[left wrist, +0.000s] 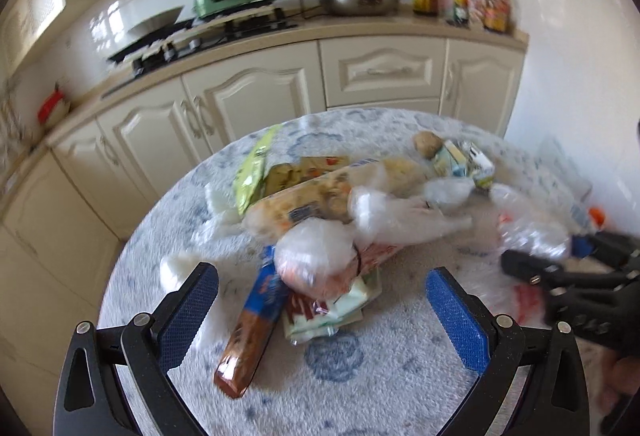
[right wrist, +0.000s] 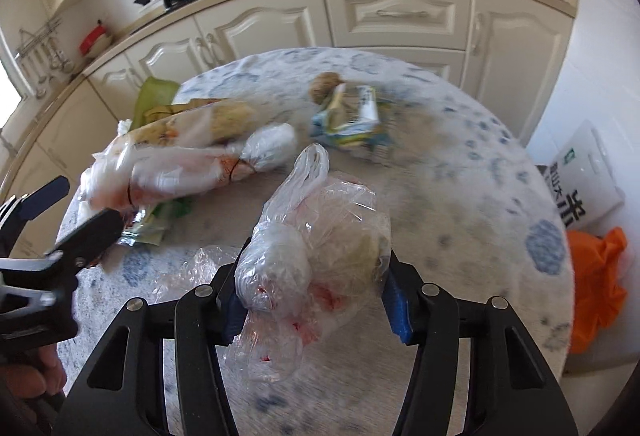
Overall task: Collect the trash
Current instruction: 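Grasp the clear plastic bag with the right gripper and lift it, then grasp a clear plastic bag with the left gripper while the right carries its bag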
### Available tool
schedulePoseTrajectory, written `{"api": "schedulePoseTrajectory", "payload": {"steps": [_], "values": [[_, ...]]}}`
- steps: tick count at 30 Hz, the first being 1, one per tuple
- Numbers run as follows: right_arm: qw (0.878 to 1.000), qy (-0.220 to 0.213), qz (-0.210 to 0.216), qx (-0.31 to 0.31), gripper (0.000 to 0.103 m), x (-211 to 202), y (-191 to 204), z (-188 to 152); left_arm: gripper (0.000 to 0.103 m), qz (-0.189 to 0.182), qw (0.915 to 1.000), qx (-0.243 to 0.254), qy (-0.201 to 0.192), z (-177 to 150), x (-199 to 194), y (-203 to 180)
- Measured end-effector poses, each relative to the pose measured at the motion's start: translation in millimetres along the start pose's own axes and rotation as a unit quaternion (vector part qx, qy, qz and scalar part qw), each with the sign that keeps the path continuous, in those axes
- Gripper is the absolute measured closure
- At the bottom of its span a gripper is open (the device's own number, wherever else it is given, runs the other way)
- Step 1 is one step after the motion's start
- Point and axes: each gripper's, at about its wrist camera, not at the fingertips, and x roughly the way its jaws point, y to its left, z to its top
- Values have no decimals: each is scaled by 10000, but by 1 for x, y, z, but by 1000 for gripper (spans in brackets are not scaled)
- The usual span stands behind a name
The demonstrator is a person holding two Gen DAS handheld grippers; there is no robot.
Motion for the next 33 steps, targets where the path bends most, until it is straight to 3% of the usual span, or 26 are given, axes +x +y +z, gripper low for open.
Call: {"api": "schedulePoseTrajectory", "payload": {"steps": [5,10,11,12,14,15,18,25,29,33], "values": [[9999,-13,-9,135,46,-5,-12,-3,1,391,9949,915,-181,5,14,-35],[9998,-51,-13,186,46,-7,-16,-3,0,944,9777,1878,-22,5,53,-70],[9998,-49,-23,192,46,-8,-16,-3,6,954,9759,1960,26,6,62,-76],[9998,-48,-24,199,46,-7,-17,-4,17,859,9769,1957,92,5,68,-79],[9997,-49,-22,236,46,-8,-19,-4,29,731,9799,1849,183,8,78,-81],[9997,-52,-27,251,46,-9,-20,-4,42,709,9801,1850,151,8,78,-82],[9996,-77,-30,284,46,-13,-22,-6,56,578,9825,1762,171,9,78,-82],[9993,-151,-9,344,46,-26,-24,-9,68,-425,9952,835,274,13,66,-53],[9990,-219,22,394,46,-37,-24,-12,72,-1022,9943,223,185,10,52,-41],[9986,-276,40,444,46,-48,-25,-17,73,-1380,9903,-67,169,3,41,-28]]}}
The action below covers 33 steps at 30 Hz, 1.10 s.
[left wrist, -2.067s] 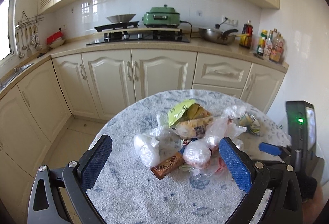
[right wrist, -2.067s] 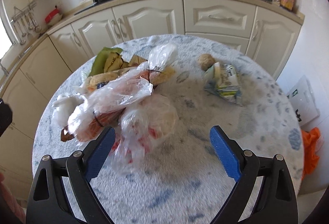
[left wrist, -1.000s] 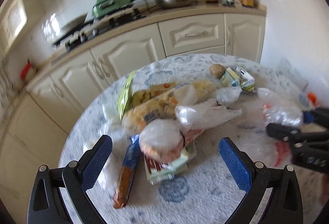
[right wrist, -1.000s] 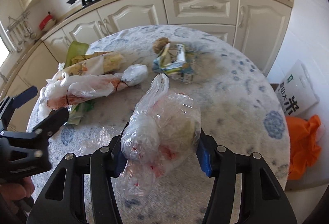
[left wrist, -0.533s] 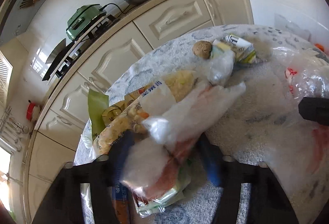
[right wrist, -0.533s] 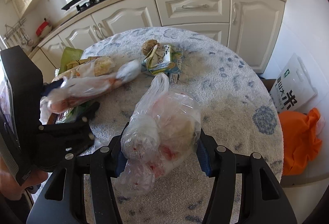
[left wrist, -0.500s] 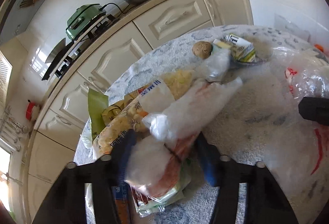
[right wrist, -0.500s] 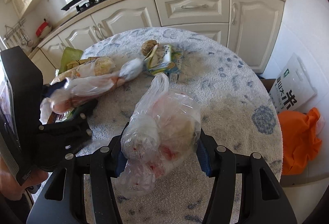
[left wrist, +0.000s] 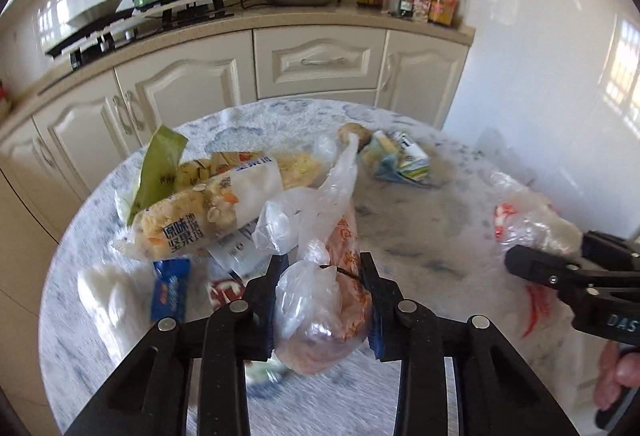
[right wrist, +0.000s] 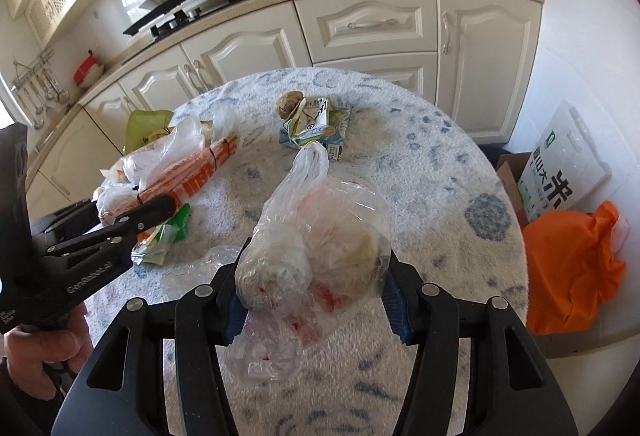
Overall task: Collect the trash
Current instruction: 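Grasp a clear plastic bag with the left gripper while the right carries its bag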
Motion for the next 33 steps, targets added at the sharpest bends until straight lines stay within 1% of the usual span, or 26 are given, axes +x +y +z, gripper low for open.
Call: {"api": "schedulePoseTrajectory", "payload": {"steps": [2,4,5,6,7,8,9,11,13,14,15,16,17,18,19,22,23,25,28,33], "values": [[10000,-7,1,23,46,-4,-1,-3,73,-83,10000,-28,46,0,-3,5],[10000,5,-42,22,46,-7,-2,-7,70,-19,9997,117,193,-3,0,0],[10000,22,-38,39,46,-7,-3,-9,65,84,9995,189,255,-3,1,-1],[10000,42,-44,57,46,-7,-4,-11,57,120,9993,229,269,-4,3,-3],[9999,58,-61,67,46,-7,-4,-13,52,142,9991,277,296,-4,7,-7],[9999,68,-64,79,46,-7,-5,-13,43,209,9987,342,308,-1,12,-13],[9999,71,-65,89,46,-7,-6,-14,41,281,9981,425,343,1,18,-17],[9999,47,-98,105,46,-10,-9,-14,41,360,9964,648,403,8,29,-30],[9998,18,-126,141,46,-12,-13,-12,42,452,9938,902,457,11,43,-44],[9998,6,-158,151,46,-13,-15,-12,46,455,9925,1009,522,10,51,-51],[9997,-5,-185,183,46,-15,-19,-11,55,419,9926,1057,424,12,56,-55],[9996,-12,-180,217,46,-16,-22,-10,58,408,9926,1078,393,13,60,-59],[9996,-14,-183,233,46,-16,-23,-11,71,347,9929,1064,391,15,67,-57],[9995,-20,-215,241,46,-18,-25,-11,78,272,9934,1028,434,16,70,-59],[9994,-31,-228,250,46,-20,-27,-12,78,181,9941,977,439,15,69,-59],[9993,-86,-250,269,46,-27,-30,-13,78,-341,9957,777,373,6,64,-57],[9992,-105,-264,277,46,-29,-31,-13,78,-489,9959,693,313,2,61,-55],[9990,-148,-264,324,46,-34,-34,-15,79,-661,9963,521,150,-4,51,-49],[9988,-206,-280,347,46,-41,-37,-16,79,-813,9961,318,-145,-8,30,-41],[9980,-432,-280,357,46,-61,-38,-17,78,-875,9932,185,-745,-7,-9,-34]]}}
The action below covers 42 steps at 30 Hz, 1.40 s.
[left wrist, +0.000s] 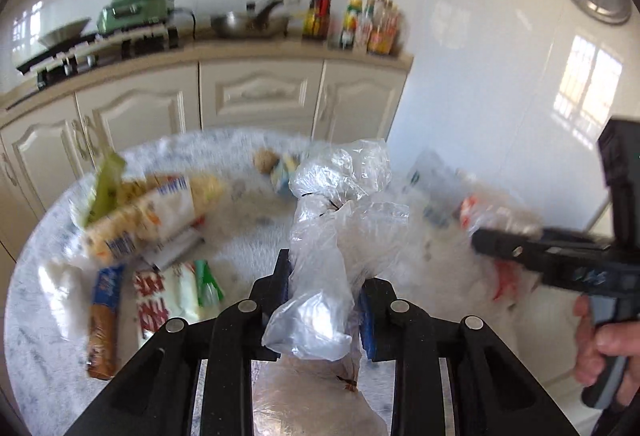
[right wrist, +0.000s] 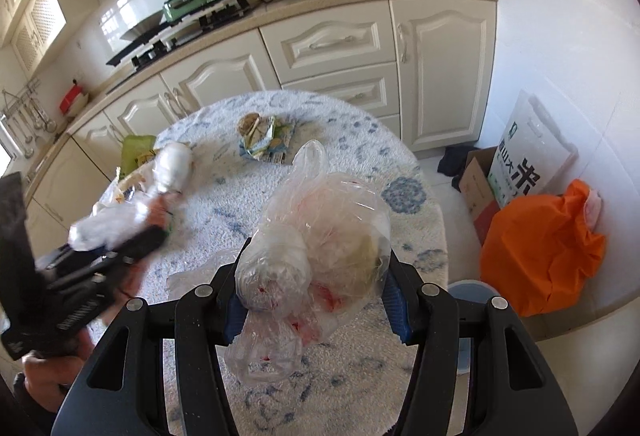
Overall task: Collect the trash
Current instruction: 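Grasp a clear plastic bag with the left gripper while the right carries its bag, then drop both plastic bags into the grey bin by opening both grippers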
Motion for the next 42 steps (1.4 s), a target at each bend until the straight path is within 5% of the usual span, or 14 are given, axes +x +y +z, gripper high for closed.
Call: {"api": "schedulePoseTrajectory", "payload": {"steps": [8,17,23,29,35,37,42], "values": [[9989,-409,-112,180,46,-38,-27,5,78,-168,9985,155,-503,11,-23,-23],[9932,-842,-597,536,46,-87,-87,5,78,-1026,9931,332,-459,34,12,-75],[9836,-800,-1150,1135,46,-99,-159,-14,78,-1627,9860,343,120,52,80,-115],[9714,-349,-1594,1726,46,-73,-233,-49,78,-1737,9799,548,818,46,160,-166],[9648,233,-1622,2058,46,-16,-281,-79,78,-1645,9697,782,1627,16,254,-204],[9626,468,-1602,2134,46,8,-292,-88,78,-1330,9654,1029,1993,10,280,-217],[9568,914,-1467,2339,46,61,-313,-109,67,-1105,9572,1502,2216,14,323,-242]]}}
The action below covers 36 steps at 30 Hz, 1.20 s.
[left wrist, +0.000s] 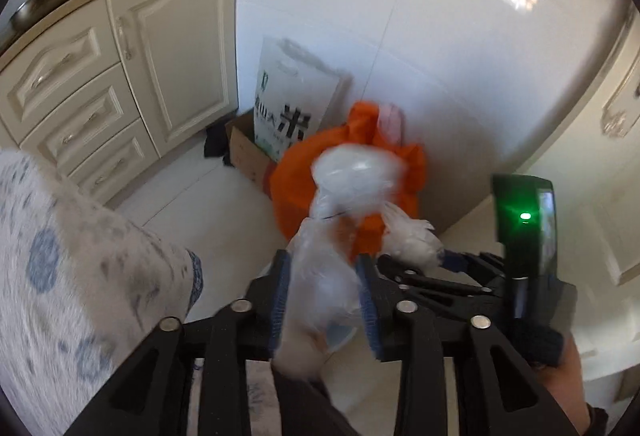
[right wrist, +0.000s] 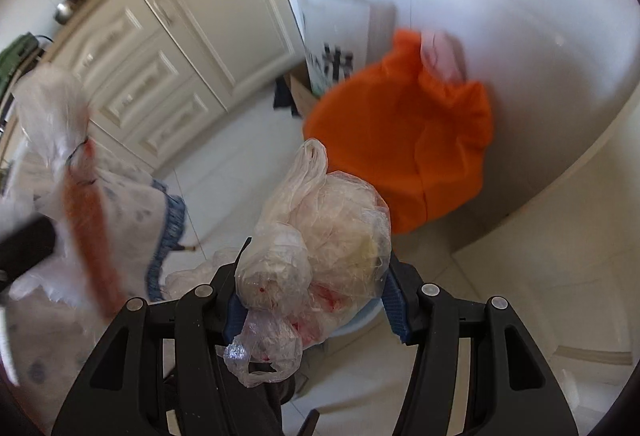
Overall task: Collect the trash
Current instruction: 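Drop both plastic bags into the grey bin by opening both grippers, then return both tools to the table above the remaining trash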
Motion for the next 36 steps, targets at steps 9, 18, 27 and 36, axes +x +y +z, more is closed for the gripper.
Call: {"api": "schedulePoseTrajectory", "payload": {"steps": [9,18,27,36], "values": [[9988,293,20,399,3,24,-19,-6,10,527,9982,271,115,24,28,-18],[9980,-251,56,583,0,-34,-8,-5,1,795,9949,10,-623,-32,-57,-37],[9916,-1248,337,71,0,-140,63,4,1,1022,9808,-351,-1626,-111,-194,-28],[9742,-1939,774,-861,0,-212,176,0,1,1513,9553,-873,-2385,-189,-308,4]]}}
